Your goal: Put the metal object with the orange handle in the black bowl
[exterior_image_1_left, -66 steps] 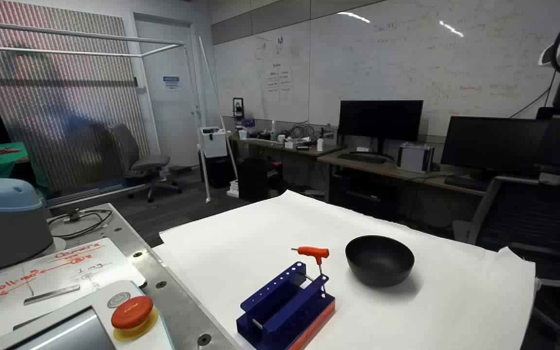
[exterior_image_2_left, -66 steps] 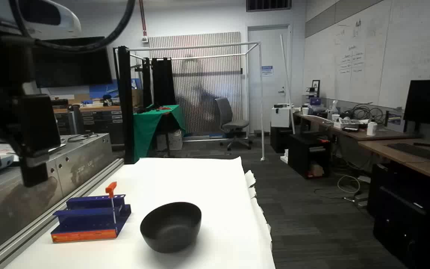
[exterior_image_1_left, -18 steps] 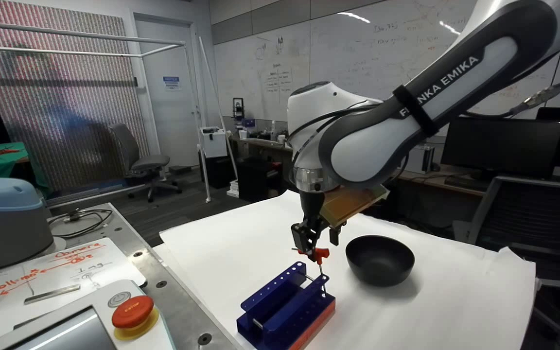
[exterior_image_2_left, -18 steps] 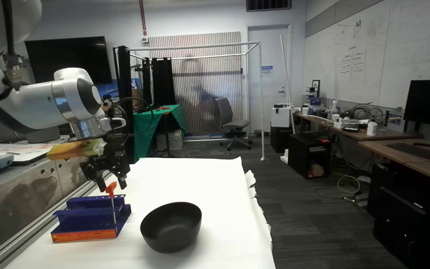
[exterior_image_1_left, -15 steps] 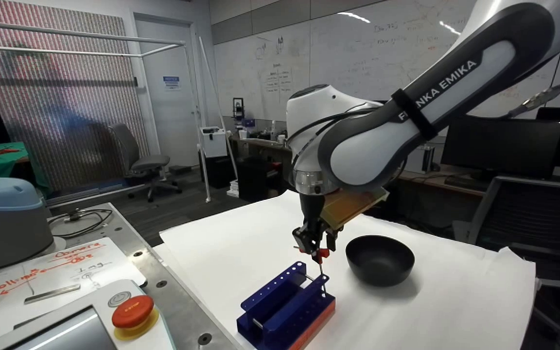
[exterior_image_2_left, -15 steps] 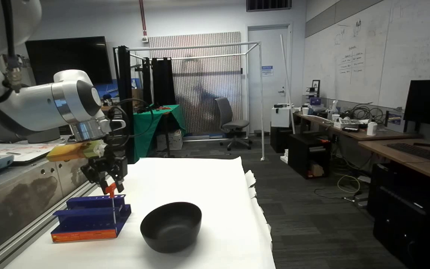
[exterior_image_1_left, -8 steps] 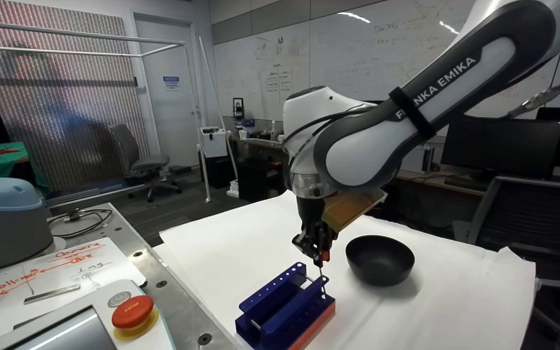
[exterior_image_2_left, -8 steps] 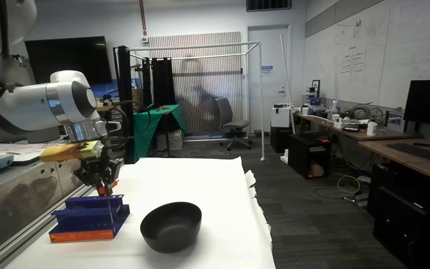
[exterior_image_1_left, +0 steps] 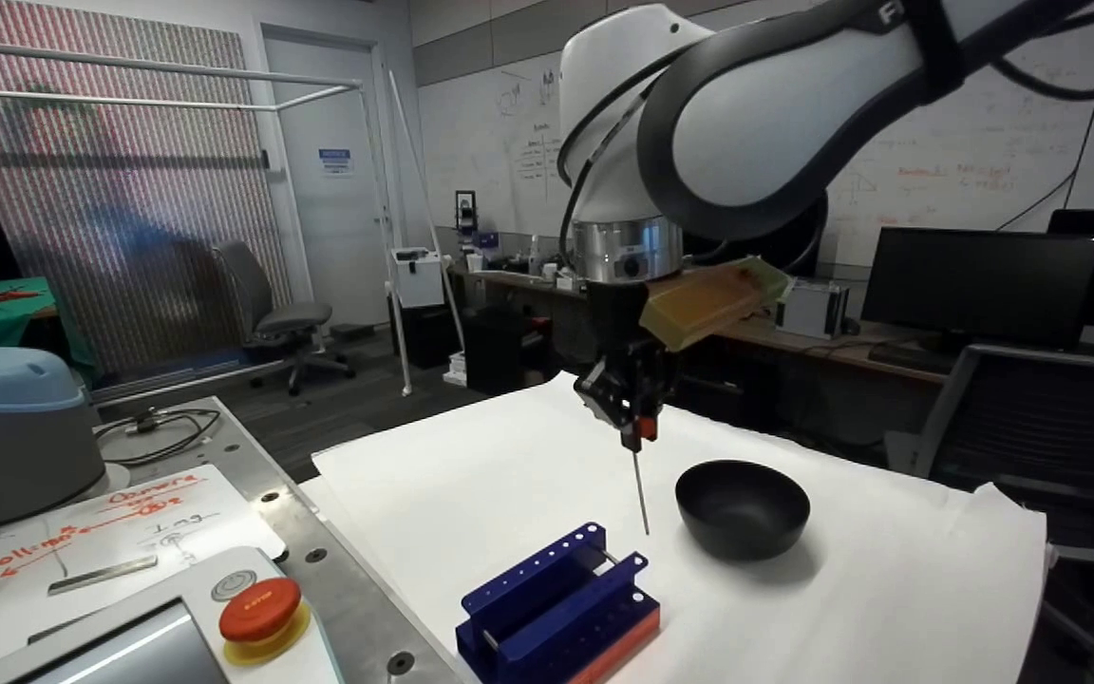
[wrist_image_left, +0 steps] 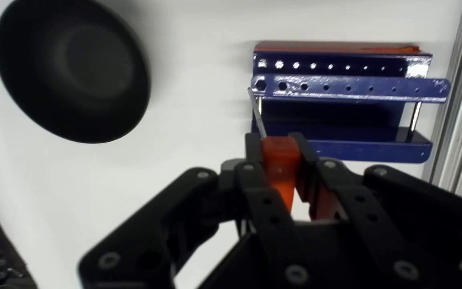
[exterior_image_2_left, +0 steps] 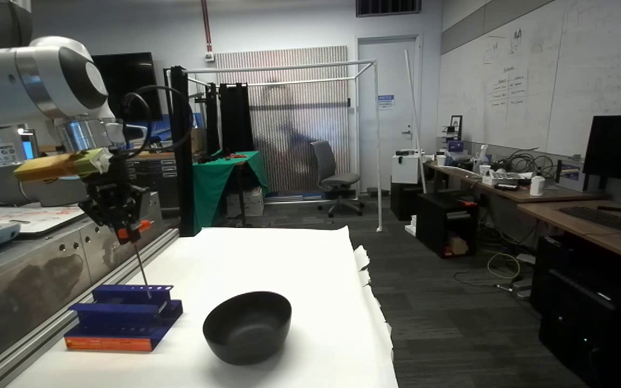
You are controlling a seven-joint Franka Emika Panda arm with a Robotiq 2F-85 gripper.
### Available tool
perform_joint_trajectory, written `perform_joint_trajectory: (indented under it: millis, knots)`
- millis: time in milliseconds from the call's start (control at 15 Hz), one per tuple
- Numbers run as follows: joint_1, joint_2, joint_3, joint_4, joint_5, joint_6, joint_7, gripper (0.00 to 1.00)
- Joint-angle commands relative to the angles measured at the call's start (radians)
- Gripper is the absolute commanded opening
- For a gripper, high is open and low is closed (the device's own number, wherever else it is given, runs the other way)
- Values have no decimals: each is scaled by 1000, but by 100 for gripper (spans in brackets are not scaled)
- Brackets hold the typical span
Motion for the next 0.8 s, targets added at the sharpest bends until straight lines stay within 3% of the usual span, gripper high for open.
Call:
perform_joint_trajectory:
  millis: [0,333,733]
  knots:
    - [13,-79,-45,-79,-129,10,186,12]
    - [-26,3,-102,-101,-308,-6,411,12]
    - [-76,134,-143,-65,-290,13,450,12]
